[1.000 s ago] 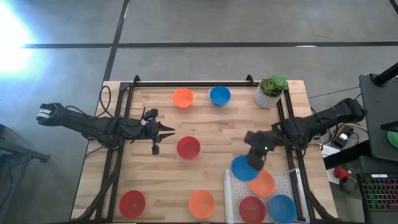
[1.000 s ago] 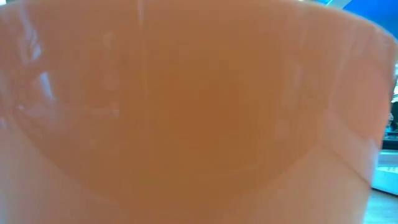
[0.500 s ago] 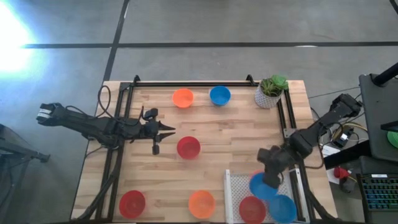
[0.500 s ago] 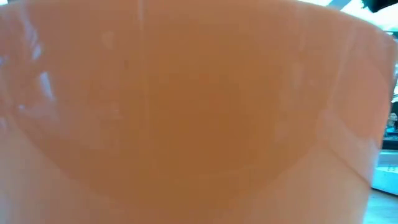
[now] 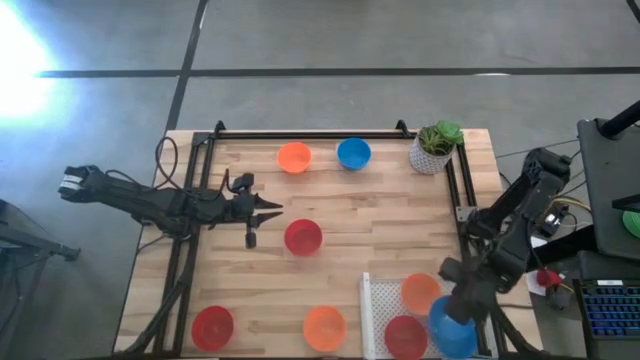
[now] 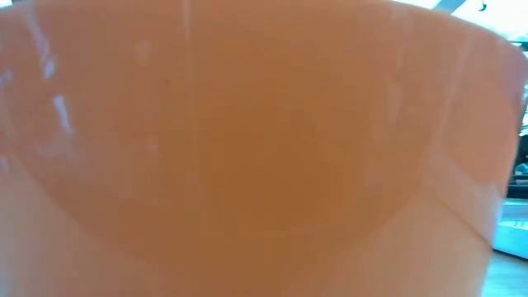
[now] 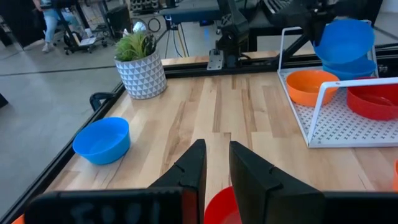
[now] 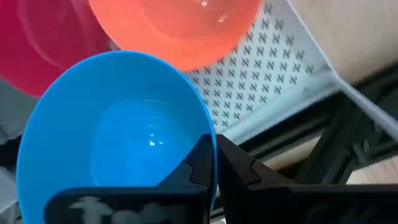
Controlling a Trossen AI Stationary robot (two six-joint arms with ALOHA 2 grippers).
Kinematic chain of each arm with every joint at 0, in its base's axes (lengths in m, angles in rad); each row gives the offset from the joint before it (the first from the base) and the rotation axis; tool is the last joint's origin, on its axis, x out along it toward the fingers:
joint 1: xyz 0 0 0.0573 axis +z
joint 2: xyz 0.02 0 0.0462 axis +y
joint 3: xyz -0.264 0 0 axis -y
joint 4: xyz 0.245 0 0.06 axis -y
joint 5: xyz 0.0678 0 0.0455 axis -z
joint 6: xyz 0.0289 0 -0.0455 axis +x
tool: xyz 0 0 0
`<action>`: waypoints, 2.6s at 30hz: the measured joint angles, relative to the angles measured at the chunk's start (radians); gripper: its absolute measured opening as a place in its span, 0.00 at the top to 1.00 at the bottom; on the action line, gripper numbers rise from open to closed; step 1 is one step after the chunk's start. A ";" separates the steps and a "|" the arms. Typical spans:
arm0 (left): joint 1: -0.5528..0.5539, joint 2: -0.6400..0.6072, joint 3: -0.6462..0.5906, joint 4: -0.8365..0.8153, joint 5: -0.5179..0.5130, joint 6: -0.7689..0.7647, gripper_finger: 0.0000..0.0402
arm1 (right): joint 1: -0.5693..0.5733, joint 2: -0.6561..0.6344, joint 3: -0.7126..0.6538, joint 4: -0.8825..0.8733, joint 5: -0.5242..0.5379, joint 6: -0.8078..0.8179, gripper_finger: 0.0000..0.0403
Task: Pick & Place Mini bowls
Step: Stack the bottom blue bowl on top of the blue bowl on the shelf
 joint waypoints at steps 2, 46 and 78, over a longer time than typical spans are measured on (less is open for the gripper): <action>0.000 0.000 0.000 0.001 0.000 0.006 0.84 | 0.033 0.020 0.000 0.001 0.000 0.036 0.98; 0.000 0.000 0.000 0.007 -0.001 0.024 0.84 | 0.088 0.105 0.000 0.064 0.037 0.134 0.77; 0.000 0.000 0.000 0.005 -0.001 0.031 0.84 | 0.089 0.038 -0.004 0.047 0.115 0.148 0.86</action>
